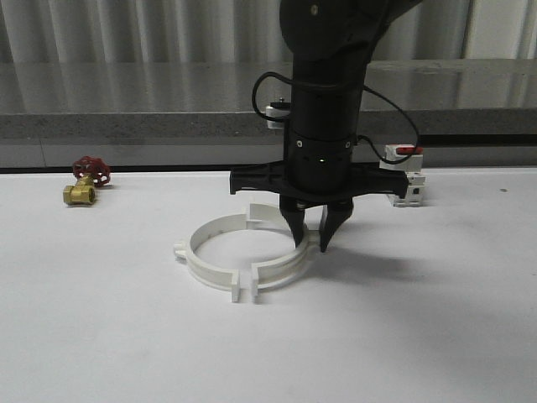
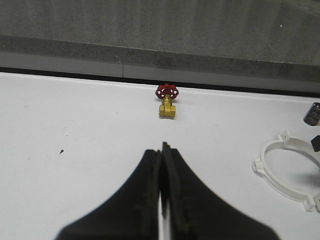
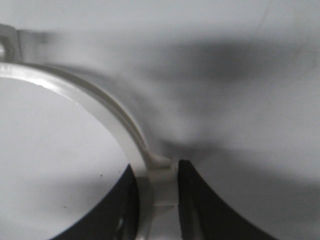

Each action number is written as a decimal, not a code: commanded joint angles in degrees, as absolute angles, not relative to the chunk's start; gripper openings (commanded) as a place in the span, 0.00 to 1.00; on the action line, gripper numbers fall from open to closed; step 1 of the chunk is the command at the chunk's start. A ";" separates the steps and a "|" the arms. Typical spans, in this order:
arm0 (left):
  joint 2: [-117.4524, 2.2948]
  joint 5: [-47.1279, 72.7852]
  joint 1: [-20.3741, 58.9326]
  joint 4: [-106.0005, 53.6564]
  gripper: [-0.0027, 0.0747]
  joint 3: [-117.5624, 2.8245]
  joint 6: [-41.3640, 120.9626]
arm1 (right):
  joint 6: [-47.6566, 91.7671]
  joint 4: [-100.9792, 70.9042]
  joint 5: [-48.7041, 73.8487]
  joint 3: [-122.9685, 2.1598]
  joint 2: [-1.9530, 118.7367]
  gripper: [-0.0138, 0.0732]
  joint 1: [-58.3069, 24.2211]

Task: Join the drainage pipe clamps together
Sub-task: 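Lower the clamp half so its ends meet the placed half's ends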

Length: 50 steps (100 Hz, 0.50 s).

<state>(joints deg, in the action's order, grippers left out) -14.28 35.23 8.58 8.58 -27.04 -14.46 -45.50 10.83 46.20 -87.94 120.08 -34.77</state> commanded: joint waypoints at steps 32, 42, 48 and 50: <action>-14.79 30.92 8.44 8.55 0.01 -28.44 -14.45 | -46.39 10.07 44.72 -89.76 118.13 0.23 -34.85; -14.79 30.92 8.44 8.55 0.01 -28.44 -14.45 | -46.39 9.06 44.17 -89.76 118.54 0.23 -34.85; -14.79 30.92 8.44 8.55 0.01 -28.44 -14.45 | -46.39 8.47 44.12 -89.76 118.69 0.23 -34.85; -14.79 30.92 8.44 8.55 0.01 -28.44 -14.45 | -46.39 8.35 44.12 -89.76 118.68 0.23 -34.85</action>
<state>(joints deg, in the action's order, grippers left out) -14.28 35.23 8.58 8.58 -27.04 -14.46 -46.45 8.89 45.47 -88.08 121.27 -34.77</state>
